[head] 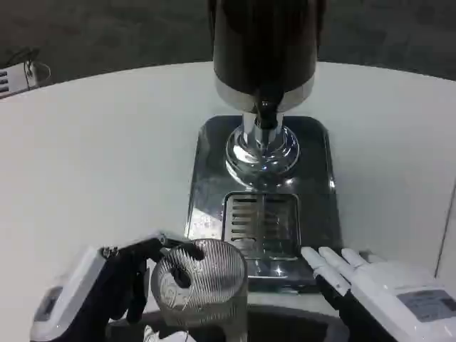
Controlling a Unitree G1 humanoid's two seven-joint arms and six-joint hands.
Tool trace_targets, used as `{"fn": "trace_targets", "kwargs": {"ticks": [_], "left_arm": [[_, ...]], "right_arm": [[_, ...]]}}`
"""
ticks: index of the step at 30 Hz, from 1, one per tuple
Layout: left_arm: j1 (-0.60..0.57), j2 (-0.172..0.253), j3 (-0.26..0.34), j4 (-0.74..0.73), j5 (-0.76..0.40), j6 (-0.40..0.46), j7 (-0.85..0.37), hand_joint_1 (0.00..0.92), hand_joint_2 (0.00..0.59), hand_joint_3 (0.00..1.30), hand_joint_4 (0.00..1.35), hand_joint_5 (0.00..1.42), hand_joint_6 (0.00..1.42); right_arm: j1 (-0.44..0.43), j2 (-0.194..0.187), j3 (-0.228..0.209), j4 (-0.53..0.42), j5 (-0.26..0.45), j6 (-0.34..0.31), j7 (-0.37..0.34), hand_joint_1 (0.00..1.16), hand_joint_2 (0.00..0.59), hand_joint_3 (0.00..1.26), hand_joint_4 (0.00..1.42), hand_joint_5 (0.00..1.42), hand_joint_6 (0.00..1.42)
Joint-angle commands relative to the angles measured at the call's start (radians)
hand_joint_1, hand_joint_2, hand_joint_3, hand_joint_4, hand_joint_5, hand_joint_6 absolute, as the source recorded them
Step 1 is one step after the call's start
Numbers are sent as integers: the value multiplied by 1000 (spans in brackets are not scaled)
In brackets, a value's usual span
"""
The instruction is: Grasp the cup under the faucet to collect the drink, then remove the cup.
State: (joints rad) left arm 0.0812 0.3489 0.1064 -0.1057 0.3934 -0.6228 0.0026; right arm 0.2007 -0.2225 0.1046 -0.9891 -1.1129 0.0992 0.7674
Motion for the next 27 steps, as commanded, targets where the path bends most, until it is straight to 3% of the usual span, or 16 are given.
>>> {"fn": "trace_targets", "kwargs": {"ticks": [1,27], "left_arm": [[10,9,11,-16,-33,-17,7,507,0,966,1106,1285,1424],[-31,7,-7,36,-34,-8,13,507,0,964,1106,1285,1424]], "right_arm": [[0,10,5,-13,-11,-5,17,529,437,4,0,0,0],[-26,25,3,2,-19,2,34,529,437,4,0,0,0]]}}
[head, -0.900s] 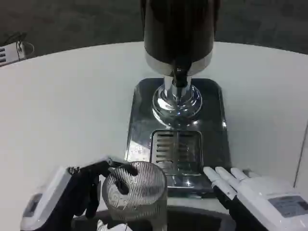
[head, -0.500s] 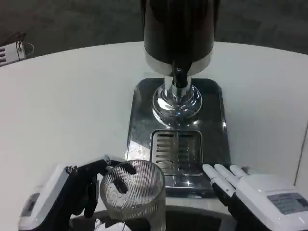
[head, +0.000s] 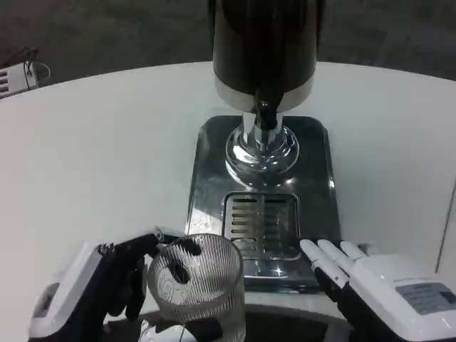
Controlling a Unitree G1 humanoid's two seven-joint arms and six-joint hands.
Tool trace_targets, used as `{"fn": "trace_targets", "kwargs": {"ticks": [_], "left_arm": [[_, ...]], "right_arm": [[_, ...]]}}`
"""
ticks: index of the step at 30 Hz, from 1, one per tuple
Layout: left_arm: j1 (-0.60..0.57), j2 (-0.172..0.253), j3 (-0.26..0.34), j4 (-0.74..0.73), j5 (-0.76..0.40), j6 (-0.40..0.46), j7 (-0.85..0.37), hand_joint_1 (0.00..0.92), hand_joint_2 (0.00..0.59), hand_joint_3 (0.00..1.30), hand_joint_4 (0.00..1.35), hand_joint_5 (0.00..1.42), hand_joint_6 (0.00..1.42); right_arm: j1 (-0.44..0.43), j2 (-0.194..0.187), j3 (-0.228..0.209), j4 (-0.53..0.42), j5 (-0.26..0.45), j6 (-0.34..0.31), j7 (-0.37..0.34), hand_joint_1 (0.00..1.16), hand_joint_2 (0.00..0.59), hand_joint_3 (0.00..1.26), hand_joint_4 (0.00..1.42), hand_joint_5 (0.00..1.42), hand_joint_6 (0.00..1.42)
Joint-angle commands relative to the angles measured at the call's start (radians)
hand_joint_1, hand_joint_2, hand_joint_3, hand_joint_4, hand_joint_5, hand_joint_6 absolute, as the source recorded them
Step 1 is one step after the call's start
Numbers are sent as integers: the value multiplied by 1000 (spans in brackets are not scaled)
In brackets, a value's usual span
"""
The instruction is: Grasp the cup under the faucet to collect the drink, then remove the cup.
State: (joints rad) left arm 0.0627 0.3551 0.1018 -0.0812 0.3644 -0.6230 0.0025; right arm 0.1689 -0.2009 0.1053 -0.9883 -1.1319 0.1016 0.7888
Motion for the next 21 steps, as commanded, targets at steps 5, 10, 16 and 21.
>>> {"fn": "trace_targets", "kwargs": {"ticks": [5,10,16,21], "left_arm": [[-37,-9,-13,33,9,6,20,507,0,959,1106,1285,1424],[-100,-20,-33,91,51,24,41,507,0,958,1106,1285,1424],[-210,-20,-54,197,112,51,94,507,0,959,1106,1285,1424],[-328,-12,-72,303,156,71,145,507,0,964,1106,1285,1424]], "right_arm": [[8,-3,-2,2,5,-5,8,529,437,4,0,0,0],[17,-13,-18,4,19,-5,-1,529,437,4,0,0,0],[31,-21,-36,-2,45,-11,-9,529,437,4,0,0,0],[36,-27,-42,-1,66,-16,-13,529,437,4,0,0,0]]}}
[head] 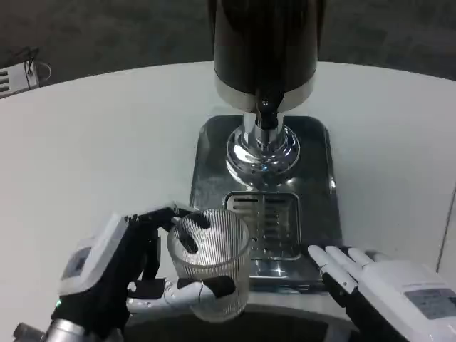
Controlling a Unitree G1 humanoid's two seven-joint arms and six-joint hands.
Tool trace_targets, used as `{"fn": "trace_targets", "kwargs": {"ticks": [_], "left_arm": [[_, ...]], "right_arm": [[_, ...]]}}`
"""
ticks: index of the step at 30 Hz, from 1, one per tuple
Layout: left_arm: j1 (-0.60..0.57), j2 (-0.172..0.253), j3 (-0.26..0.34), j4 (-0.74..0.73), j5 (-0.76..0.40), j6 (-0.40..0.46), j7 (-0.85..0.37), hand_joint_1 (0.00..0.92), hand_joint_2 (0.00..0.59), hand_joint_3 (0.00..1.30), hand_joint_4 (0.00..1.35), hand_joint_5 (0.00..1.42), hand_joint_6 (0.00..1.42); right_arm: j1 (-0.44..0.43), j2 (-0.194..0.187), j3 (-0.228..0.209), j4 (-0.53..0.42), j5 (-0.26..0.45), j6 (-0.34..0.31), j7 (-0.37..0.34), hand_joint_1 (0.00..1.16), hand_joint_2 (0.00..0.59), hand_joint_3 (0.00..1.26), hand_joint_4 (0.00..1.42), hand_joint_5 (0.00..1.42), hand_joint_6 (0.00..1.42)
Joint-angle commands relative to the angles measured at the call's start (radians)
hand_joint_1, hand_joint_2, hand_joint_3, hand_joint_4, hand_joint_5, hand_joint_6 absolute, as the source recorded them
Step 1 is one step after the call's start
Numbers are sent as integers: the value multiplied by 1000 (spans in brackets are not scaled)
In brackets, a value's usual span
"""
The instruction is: Grasp the cup under the faucet to collect the drink, then remove the cup.
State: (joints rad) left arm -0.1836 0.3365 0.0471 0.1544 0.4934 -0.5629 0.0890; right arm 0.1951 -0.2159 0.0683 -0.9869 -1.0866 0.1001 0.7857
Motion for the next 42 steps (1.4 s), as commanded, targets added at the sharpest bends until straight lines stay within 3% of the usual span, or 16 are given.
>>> {"fn": "trace_targets", "kwargs": {"ticks": [1,17,27,35,36,42], "left_arm": [[-95,8,-20,81,31,12,66,507,0,963,1106,1285,1424],[-393,25,-113,383,101,72,191,507,0,965,1106,1285,1424],[-533,10,-228,526,161,98,253,507,0,957,1097,1286,1424],[-553,14,-284,523,167,166,238,476,0,790,878,1139,1396],[-551,16,-288,514,168,179,233,458,2,722,802,1098,1371],[-545,27,-304,481,155,222,200,183,26,429,507,941,1260]], "right_arm": [[11,-13,-6,-2,23,-15,-11,529,437,4,0,0,0],[19,-41,-25,5,73,-13,-17,529,437,4,0,0,0],[23,-67,-60,7,118,-5,-19,529,437,4,0,0,0],[36,-91,-93,19,164,-5,-28,529,437,4,0,0,0],[38,-94,-96,20,171,-5,-30,529,437,4,0,0,0],[35,-117,-107,37,210,-8,-45,529,437,10,0,0,0]]}}
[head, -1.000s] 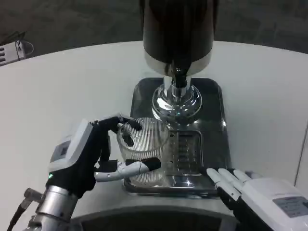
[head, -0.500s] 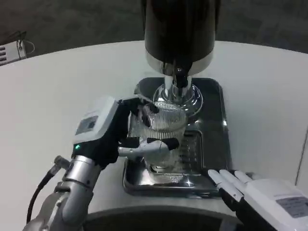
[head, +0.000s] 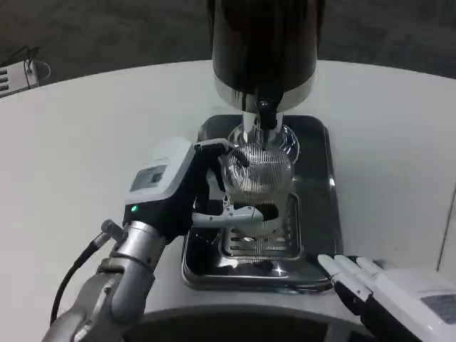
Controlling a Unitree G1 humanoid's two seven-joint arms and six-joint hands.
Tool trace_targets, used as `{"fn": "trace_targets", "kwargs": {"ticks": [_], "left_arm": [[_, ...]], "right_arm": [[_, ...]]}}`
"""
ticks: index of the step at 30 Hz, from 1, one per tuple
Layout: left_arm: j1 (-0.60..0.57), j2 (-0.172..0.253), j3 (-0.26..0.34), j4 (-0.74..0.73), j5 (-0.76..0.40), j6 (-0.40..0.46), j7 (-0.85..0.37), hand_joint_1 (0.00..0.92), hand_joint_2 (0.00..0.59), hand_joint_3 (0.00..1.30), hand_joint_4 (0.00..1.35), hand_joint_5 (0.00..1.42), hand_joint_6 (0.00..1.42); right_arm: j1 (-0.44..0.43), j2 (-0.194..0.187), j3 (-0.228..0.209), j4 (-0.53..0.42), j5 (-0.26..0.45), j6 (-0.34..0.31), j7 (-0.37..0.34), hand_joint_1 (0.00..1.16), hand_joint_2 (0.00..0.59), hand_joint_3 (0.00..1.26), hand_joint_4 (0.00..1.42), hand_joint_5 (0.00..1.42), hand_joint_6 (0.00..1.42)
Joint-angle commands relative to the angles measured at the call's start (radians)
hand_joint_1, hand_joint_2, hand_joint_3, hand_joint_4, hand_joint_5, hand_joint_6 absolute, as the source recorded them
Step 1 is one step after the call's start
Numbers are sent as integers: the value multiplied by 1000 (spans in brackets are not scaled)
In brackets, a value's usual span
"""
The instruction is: Grasp the cup under the faucet to collect the drink, then remove the cup.
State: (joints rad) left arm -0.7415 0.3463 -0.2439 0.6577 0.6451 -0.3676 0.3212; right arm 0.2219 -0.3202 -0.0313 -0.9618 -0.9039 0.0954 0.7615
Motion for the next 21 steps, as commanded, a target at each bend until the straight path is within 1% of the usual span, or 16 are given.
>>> {"fn": "trace_targets", "kwargs": {"ticks": [1,5,9,14,19,21], "left_arm": [[13,20,-15,-28,2,31,-40,162,27,400,472,907,1240],[12,24,-16,-42,-8,39,-61,130,27,332,377,821,1185],[7,24,-14,-45,-23,30,-87,100,17,307,324,766,1151],[16,28,-8,-88,-40,26,-123,79,15,285,244,679,1068],[64,49,18,-179,-74,33,-158,50,17,243,187,549,932],[100,63,43,-230,-104,33,-176,34,10,224,169,457,805]], "right_arm": [[7,-16,-7,14,32,-3,-23,529,437,11,0,0,0],[-3,-30,-9,22,48,-3,-31,528,437,13,0,0,0],[-6,-47,-21,28,71,2,-40,528,437,14,0,0,0],[-1,-63,-39,39,101,1,-54,528,437,9,0,0,0],[0,-71,-44,51,118,1,-69,528,437,6,0,0,0],[1,-75,-46,57,125,0,-76,528,437,6,0,0,0]]}}
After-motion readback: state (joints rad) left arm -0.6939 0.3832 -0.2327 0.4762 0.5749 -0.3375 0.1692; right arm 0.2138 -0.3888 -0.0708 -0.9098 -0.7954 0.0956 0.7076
